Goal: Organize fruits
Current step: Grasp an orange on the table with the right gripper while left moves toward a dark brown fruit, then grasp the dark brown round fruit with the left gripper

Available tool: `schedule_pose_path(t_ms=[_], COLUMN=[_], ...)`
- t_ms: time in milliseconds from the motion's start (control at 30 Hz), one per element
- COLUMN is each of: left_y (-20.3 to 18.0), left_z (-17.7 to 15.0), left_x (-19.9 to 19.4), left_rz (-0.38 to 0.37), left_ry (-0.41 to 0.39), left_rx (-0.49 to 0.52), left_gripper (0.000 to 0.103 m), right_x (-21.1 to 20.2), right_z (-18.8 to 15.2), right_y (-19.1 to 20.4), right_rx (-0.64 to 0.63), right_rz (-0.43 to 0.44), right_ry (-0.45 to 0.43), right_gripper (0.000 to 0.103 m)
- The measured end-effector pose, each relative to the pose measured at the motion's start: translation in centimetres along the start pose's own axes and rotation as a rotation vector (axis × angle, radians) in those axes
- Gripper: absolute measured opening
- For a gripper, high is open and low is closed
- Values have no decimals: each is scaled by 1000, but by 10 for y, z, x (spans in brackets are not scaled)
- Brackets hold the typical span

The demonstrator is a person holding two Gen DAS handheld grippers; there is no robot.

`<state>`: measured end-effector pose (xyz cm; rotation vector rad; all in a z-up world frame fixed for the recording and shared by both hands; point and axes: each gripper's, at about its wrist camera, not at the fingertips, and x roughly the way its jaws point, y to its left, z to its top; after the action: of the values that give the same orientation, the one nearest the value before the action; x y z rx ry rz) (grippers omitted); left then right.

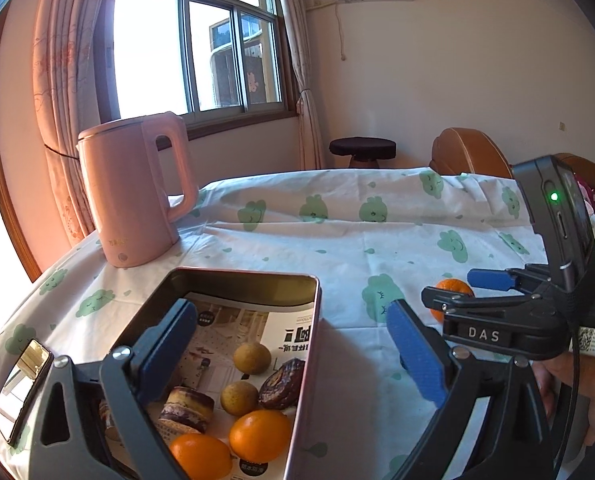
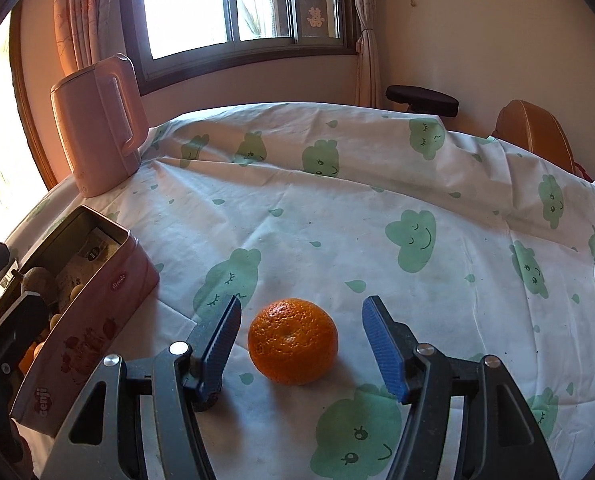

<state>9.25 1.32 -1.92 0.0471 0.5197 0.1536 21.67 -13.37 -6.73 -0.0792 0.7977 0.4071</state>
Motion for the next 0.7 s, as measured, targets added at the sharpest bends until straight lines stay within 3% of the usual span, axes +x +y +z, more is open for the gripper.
schedule_pose_path(t_ms=[67,133,267,433,600,700], left_y=[-1,-3,-11,-31,-54,-63], left_z=[0,1,2,2,0,-1], left_x=[1,1,1,5,21,35], left_rz=[-4,-12,-28,-82,-161,-208], left_ry=[4,9,15,37,116,180], left_rx=[-1,0,18,54,69,58], left_gripper=[98,98,98,93,85,76], right_x=[3,6,1,-23,-43,-49], right_z=[-1,-2,-6,-15,-23,-25], right_y=[0,-1,-7,-20,-39,-51], right_rx=[1,2,25,41,61,93], right_rz=[15,36,68,4,-76,-67], right_ry=[23,46,32,-34,-86,-106], right_gripper=[62,49,48,48,48,48])
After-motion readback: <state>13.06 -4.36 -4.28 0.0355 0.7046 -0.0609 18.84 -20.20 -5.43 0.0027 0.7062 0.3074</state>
